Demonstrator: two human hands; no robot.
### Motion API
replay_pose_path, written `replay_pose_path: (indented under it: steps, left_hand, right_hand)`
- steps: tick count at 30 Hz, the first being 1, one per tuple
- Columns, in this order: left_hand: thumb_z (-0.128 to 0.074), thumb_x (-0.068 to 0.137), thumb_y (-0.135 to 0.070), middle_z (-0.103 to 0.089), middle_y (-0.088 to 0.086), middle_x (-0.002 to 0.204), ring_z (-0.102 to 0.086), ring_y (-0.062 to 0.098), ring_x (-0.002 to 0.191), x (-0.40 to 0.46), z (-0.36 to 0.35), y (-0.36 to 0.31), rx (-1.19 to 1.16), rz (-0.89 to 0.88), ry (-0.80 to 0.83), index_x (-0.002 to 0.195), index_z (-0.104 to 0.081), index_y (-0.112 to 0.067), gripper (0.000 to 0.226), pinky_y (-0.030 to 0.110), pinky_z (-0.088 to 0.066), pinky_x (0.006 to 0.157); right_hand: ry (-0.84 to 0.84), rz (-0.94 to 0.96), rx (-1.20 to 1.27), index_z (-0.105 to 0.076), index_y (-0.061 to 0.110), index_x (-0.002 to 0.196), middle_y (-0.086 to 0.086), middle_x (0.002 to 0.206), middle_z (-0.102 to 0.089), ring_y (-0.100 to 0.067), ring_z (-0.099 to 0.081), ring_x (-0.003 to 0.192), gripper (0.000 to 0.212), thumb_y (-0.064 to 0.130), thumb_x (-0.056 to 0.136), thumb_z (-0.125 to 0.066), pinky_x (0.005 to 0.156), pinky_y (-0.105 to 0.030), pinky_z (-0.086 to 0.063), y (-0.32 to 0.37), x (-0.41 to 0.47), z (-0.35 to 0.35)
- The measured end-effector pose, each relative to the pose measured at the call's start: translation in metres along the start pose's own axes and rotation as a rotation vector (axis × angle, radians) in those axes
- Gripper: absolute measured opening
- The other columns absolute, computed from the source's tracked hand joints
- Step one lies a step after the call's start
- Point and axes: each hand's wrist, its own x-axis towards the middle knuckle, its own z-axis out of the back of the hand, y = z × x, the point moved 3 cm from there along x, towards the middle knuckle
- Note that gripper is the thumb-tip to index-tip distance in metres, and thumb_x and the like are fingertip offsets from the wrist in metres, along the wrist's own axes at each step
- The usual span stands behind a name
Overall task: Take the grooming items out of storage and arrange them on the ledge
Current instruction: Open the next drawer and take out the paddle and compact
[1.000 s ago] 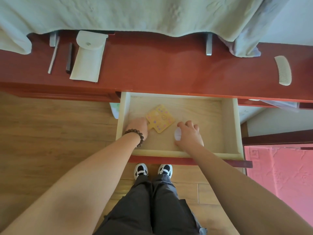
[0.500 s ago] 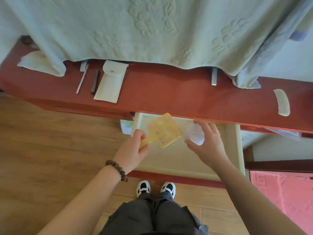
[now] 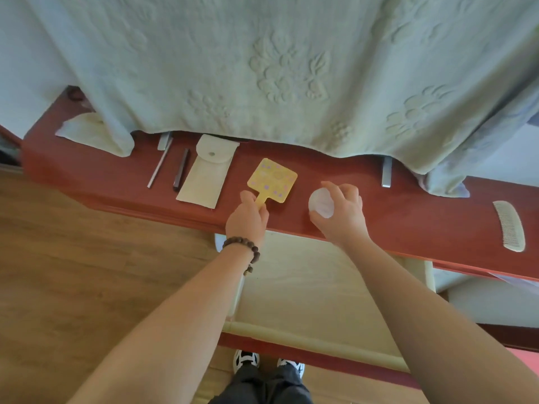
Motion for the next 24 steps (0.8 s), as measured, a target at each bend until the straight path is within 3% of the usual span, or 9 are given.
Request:
replay_pose_path:
  steps: [5, 9, 14, 20, 24]
  left_hand:
    - [-0.046, 0.096, -0.032, -0.062, 0.005, 0.079, -0.063, 0.025, 0.074, 0.028, -0.012, -0.002, 0.154, 0.029, -0.050, 0.103, -0.045, -0.009, 0.024, 0.034, -0.044, 0.054]
    - [-0.053, 0.092, -0.034, -0.058, 0.007, 0.099, -0.056, 0.024, 0.094, 0.041, -0.021, -0.002, 0.272, 0.012, -0.117, 0.101, -0.050, -0.008, 0.027, 0.035, -0.049, 0.069]
    - [-0.056, 0.091, -0.035, -0.056, 0.009, 0.105, -0.053, 0.026, 0.099, 0.045, -0.029, -0.004, 0.250, 0.027, -0.146, 0.104, -0.054, -0.010, 0.029, 0.037, -0.047, 0.078]
    - [-0.061, 0.085, -0.047, -0.050, 0.011, 0.115, -0.048, 0.028, 0.106, 0.031, -0.026, -0.003, 0.190, -0.007, -0.113, 0.110, -0.054, -0.011, 0.045, 0.040, -0.045, 0.083]
    - [-0.059, 0.085, -0.047, -0.047, 0.012, 0.126, -0.043, 0.032, 0.119, -0.010, -0.016, -0.004, 0.085, -0.101, -0.091, 0.121, -0.051, -0.010, 0.052, 0.046, -0.044, 0.089]
  right_hand:
    - [0.026, -0.019, -0.107, -0.034, 0.035, 0.144, 0.003, 0.139, -0.030, -0.020, -0.029, 0.125, 0.070, 0.033, 0.079, -0.062, 0.100, -0.036, -0.040, -0.005, 0.027, -0.008]
    - [0.005, -0.005, -0.160, -0.034, 0.029, 0.143, 0.001, 0.142, -0.035, -0.025, -0.033, 0.126, 0.071, 0.035, 0.079, -0.065, 0.105, -0.039, -0.035, -0.011, 0.036, -0.014]
    - [-0.021, 0.018, -0.179, -0.037, 0.025, 0.141, 0.001, 0.144, -0.038, -0.025, -0.037, 0.126, 0.071, 0.037, 0.079, -0.070, 0.105, -0.039, -0.033, -0.018, 0.035, -0.017]
    - [0.024, -0.036, -0.045, -0.014, 0.029, 0.151, 0.002, 0.159, -0.014, -0.022, -0.013, 0.145, 0.097, 0.043, 0.076, -0.075, 0.115, -0.044, -0.023, -0.019, 0.021, -0.010]
    - [-0.062, -0.049, 0.000, -0.017, 0.028, 0.150, 0.000, 0.160, -0.007, -0.022, -0.004, 0.147, 0.092, 0.046, 0.078, -0.072, 0.117, -0.047, -0.019, -0.024, -0.020, 0.001]
